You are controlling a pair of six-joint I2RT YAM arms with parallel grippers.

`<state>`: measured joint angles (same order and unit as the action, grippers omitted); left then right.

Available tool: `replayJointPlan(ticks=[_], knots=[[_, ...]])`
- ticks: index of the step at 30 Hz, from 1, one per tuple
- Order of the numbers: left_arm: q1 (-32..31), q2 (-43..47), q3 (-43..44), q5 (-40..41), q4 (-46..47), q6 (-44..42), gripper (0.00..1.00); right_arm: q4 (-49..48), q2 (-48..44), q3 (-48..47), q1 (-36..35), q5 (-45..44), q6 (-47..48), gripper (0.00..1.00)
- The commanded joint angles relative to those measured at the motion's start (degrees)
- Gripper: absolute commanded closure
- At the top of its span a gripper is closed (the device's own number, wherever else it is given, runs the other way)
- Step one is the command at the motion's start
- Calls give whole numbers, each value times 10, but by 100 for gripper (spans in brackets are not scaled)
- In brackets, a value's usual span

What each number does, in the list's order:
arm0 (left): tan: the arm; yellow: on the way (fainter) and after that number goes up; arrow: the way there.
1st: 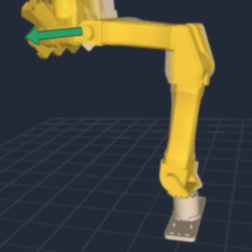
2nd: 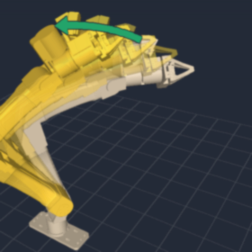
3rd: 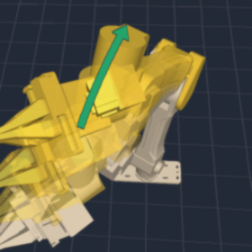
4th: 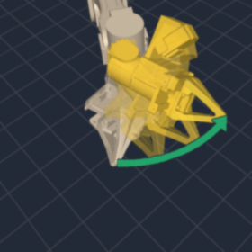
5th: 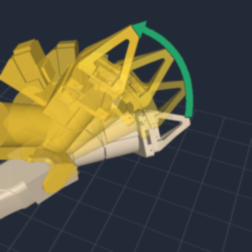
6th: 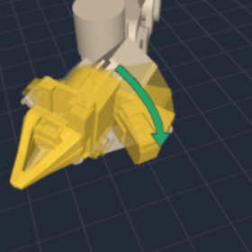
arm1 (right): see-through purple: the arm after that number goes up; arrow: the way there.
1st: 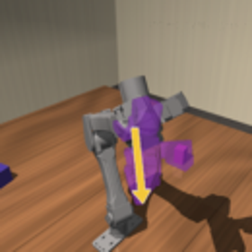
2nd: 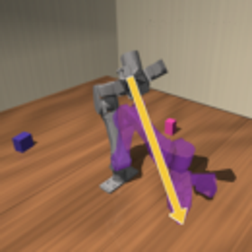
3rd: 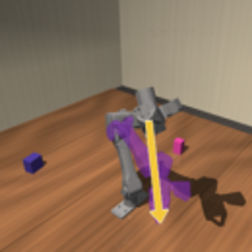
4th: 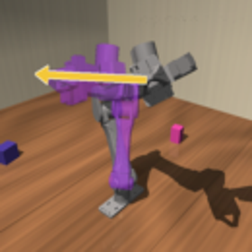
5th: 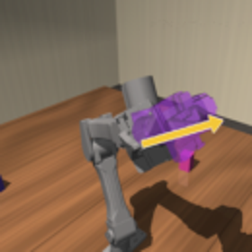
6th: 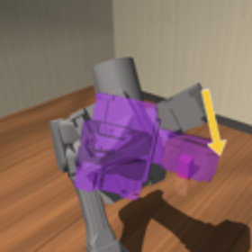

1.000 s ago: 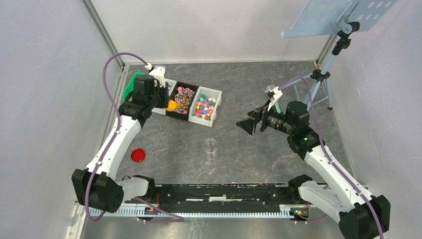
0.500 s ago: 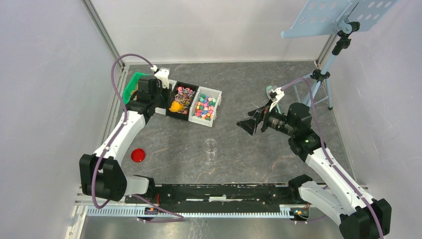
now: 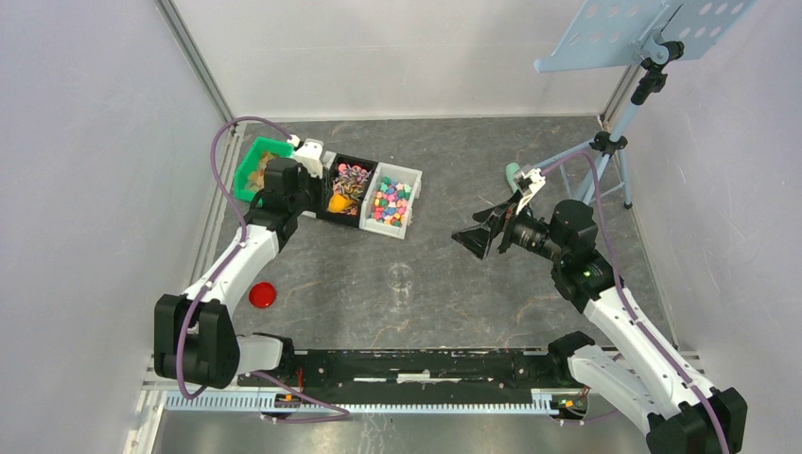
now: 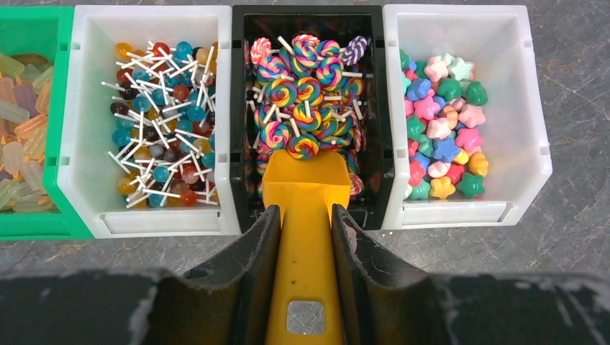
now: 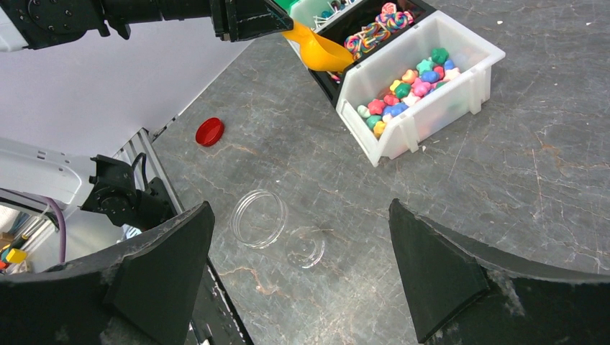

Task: Pack the candies
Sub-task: Scoop the fake candies from the storage box.

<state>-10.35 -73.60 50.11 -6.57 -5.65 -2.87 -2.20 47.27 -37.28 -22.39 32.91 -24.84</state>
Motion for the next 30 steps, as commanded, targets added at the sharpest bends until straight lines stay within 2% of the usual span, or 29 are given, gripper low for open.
replayJointPlan(ticks=[1,8,14,18,22,25,30], knots=[[1,-11,-29,16,25,-5,89,-22,-5,0,1,-5,-7,2],[1,-5,-55,49,17,0,86,-8,-1,-20,1,-4,4,2],[2,10,-62,64,-10,2,77,-29,2,9,1,-6,-12,2],[2,19,-72,64,-10,20,75,-45,20,24,1,-19,-18,2],[1,23,-89,80,6,56,87,-91,52,33,1,-48,-52,2],[1,41,-126,94,74,70,95,-73,101,-1,0,-103,-92,3],[2,43,-150,90,123,64,98,-130,207,-49,-11,-146,-136,16]])
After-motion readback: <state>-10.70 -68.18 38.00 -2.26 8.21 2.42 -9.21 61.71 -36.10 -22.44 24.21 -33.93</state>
